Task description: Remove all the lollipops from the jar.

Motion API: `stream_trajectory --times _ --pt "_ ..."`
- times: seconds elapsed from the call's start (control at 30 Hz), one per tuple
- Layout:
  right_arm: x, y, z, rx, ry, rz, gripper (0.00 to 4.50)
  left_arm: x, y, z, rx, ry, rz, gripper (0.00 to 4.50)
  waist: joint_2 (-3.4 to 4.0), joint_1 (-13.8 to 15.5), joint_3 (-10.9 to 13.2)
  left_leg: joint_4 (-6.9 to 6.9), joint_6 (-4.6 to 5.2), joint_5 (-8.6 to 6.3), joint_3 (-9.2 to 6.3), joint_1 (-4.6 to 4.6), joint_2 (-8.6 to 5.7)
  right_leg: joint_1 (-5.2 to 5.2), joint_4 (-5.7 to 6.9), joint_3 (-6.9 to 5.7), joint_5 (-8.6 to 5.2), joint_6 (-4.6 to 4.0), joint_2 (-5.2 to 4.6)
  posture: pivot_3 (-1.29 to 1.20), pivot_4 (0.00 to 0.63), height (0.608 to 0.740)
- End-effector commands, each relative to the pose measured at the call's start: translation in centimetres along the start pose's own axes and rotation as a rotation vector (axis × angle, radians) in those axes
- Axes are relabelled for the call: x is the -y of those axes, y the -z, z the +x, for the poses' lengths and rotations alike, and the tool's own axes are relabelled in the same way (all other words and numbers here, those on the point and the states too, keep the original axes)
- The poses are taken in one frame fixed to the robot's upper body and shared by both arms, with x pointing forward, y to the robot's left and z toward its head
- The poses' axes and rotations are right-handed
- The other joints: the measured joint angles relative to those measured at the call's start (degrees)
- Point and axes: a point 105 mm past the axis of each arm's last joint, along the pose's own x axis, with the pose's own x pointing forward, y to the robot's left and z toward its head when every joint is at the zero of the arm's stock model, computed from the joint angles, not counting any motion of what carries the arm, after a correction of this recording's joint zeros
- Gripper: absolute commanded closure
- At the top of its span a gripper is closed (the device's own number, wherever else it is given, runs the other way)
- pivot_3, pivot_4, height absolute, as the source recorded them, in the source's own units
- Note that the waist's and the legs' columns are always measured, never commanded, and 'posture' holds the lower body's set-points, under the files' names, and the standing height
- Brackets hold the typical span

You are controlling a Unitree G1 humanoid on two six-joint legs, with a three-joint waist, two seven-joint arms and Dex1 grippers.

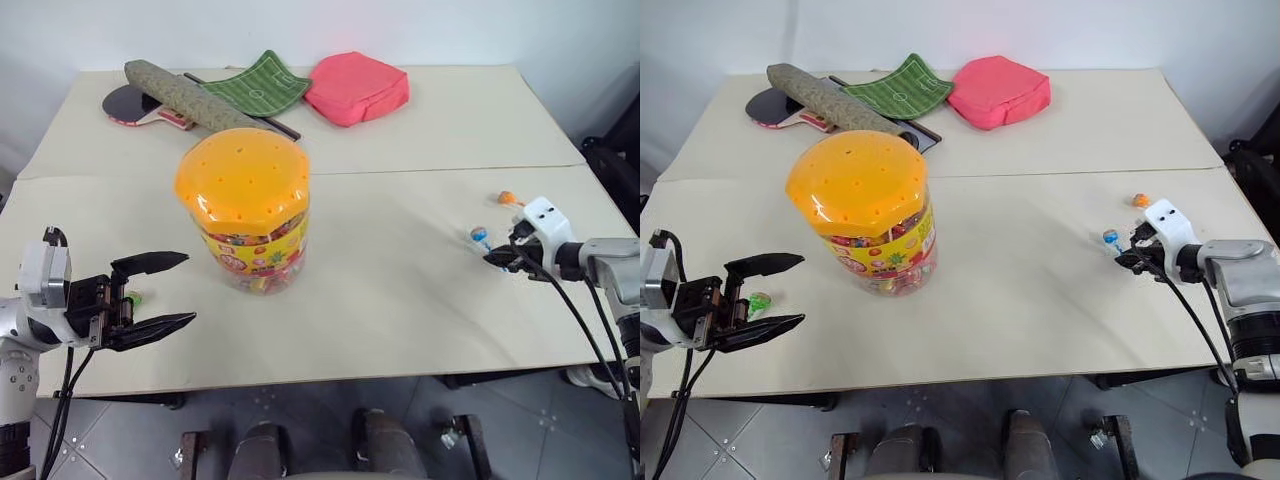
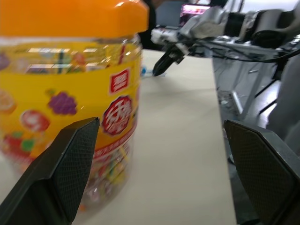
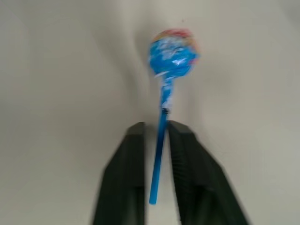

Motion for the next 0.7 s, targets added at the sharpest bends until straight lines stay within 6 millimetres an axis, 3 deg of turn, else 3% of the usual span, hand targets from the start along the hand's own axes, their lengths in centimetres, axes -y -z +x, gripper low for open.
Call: stream_trajectory --times 0.03,0.13,0.27,0.37,0.5,0.6,0.7 --pt "-0.2 -2.5 -2.2 0.141 -0.066 -0.056 2.47 -0.6 -0.4 -0.8 -0.037 -0.076 0.02 0.0 0.0 0.1 0.0 0.0 0.0 0.0 0.01 0.0 0.0 0.0 -0.01 0.0 0.0 0.0 0.0 0.0 0.15 0.74" --pt "-2.8 -5.7 -4.9 0.373 -0.263 -0.164 1.43 -2.3 -0.4 -2.0 -0.033 -0.279 0.095 0.0 0.02 0.1 0.0 0.0 0.0 0.0 0.0 -0.01 0.0 0.0 -0.01 0.0 0.0 0.0 0.0 0.0 0.15 0.74" --pt "-4.6 -7.6 -7.0 0.578 -0.376 -0.267 0.05 -3.4 -0.2 -3.5 -0.023 -0.501 0.157 0.0 -0.02 0.2 0.0 0.01 0.01 0.0 -0.05 0.02 -0.01 0.06 -0.03 -0.01 0.02 0.04 0.0 0.0 0.15 0.74" --pt "-8.9 -10.0 -6.2 0.745 -0.544 -0.378 0.02 -2.9 1.7 -4.4 -0.091 -0.616 0.123 0.0 -0.14 -0.3 -0.1 0.01 0.01 -0.01 -0.09 0.13 0.01 0.16 -0.01 -0.06 0.02 0.04 0.0 0.0 0.15 0.74" --pt "-14.7 -10.3 -3.0 0.84 -0.706 -0.455 0.02 -3.0 3.1 -4.3 -0.186 -0.712 0.146 0.0 -0.13 -0.1 -0.1 -0.18 -0.05 -0.04 0.0 0.63 0.06 0.47 0.02 -0.02 0.01 0.02 0.01 0.0 0.15 0.74" --pt "-16.4 -9.6 -0.3 0.853 -0.735 -0.453 0.02 -3.3 4.1 -4.2 -0.224 -0.77 0.146 0.0 -0.14 0.8 -0.1 -0.06 -0.01 -0.06 -0.05 0.61 -0.01 0.53 0.05 -0.02 0.01 0.02 -0.07 0.0 0.15 0.74" --pt "-16.6 -9.3 2.1 0.897 -0.651 -0.438 0.02 -2.9 5.0 -3.6 -0.218 -0.822 0.1 0.0 -0.16 1.4 -0.1 -0.02 0.11 -0.12 0.0 0.61 -0.09 0.55 0.02 -0.02 0.05 0.08 -0.17 0.0 0.15 0.74"
